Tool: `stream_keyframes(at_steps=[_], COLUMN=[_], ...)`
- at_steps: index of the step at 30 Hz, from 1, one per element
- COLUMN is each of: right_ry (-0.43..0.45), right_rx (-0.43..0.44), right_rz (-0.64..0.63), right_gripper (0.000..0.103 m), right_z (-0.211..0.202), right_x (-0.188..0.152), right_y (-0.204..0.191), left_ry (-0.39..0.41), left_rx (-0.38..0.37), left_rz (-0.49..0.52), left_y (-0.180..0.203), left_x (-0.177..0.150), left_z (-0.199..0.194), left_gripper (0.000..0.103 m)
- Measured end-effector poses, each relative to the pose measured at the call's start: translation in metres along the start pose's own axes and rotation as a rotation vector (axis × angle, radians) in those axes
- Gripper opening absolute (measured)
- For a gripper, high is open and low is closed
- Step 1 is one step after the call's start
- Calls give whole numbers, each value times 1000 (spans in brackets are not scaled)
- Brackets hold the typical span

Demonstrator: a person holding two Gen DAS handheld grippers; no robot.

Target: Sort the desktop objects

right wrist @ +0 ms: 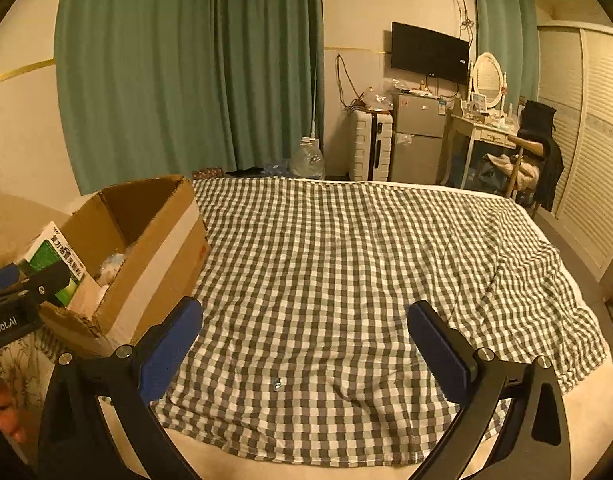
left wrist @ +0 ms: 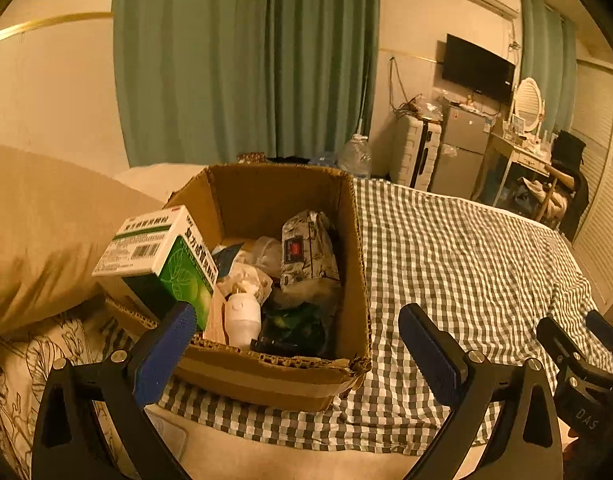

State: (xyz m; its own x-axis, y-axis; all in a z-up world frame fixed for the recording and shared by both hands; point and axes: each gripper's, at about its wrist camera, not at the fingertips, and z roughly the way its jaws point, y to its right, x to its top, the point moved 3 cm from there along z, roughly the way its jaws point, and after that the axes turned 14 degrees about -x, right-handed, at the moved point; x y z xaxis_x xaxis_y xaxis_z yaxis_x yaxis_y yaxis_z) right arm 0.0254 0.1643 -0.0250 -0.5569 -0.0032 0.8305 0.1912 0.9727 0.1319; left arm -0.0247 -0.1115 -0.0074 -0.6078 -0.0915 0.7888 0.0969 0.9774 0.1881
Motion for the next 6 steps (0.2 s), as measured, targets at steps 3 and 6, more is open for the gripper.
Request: stream_keyframes(at_steps=[3, 6], right_ry=[-12, -29], right_rx=[0, 5], right_rz=[-2, -1], right_gripper=[103, 103], right_z=[2, 5], right_x=[-1, -3], right_y=[-1, -1], left_ry=[5, 8], left_rx=[-41, 1], left_rz=[-42, -44], left_y=[-4, -3], left_x=[-1, 0], left_z=[-4, -6], left_gripper=[103, 103])
